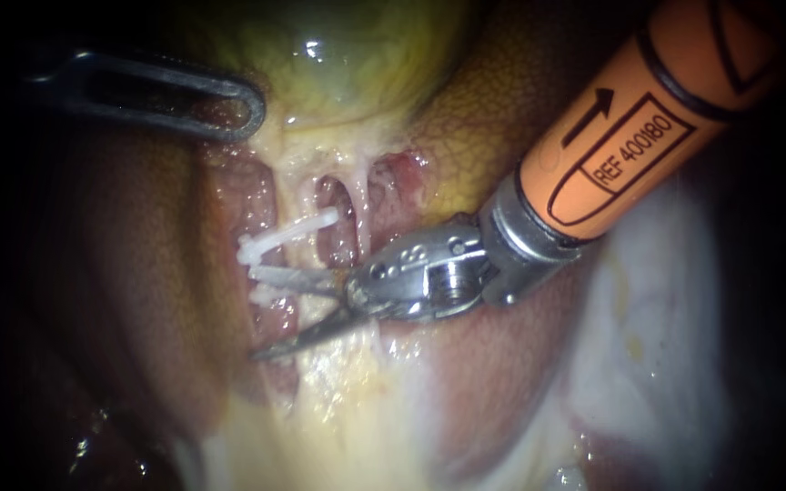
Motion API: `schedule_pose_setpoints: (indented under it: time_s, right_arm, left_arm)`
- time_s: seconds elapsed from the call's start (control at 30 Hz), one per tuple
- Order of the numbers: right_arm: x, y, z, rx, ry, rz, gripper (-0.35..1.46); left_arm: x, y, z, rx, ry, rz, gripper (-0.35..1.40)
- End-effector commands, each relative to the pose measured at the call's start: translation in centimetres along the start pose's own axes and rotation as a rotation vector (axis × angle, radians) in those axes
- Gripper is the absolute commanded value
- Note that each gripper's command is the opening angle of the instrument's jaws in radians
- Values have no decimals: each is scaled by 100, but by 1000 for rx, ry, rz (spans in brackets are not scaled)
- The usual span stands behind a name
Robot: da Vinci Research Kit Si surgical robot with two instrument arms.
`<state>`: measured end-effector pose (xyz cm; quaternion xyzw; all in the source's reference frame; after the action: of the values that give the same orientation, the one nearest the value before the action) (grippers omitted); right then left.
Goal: Go to the cutting position left tube
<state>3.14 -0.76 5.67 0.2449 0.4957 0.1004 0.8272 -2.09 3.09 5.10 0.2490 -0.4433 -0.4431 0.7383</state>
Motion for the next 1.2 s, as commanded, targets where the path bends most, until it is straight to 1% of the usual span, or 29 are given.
schedule_pose_setpoints:
  time_s: [0.03,0.23,0.4,0.53,0.7,0.8,1.0,1.2]
  right_arm:
    - [1,0,-1,1,0,0,127]
    - [11,-8,-12,9,2,3,127]
    - [20,-14,-34,15,4,9,126]
    - [20,-14,-54,13,4,11,126]
    - [14,-12,-74,14,4,12,126]
    - [9,-8,-78,15,3,11,126]
    - [-3,4,-80,16,3,30,126]
    - [-18,16,-71,17,3,53,126]
  left_arm:
    - [0,0,0,0,0,0,-35]
    - [0,1,-1,1,1,0,-35]
    - [0,1,-2,1,1,0,-35]
    - [1,1,-2,1,1,0,-35]
    - [1,1,-2,2,1,1,-35]
    - [1,1,-2,2,1,1,-35]
    - [1,2,-3,2,1,1,-35]
    - [1,3,-3,3,1,1,-35]
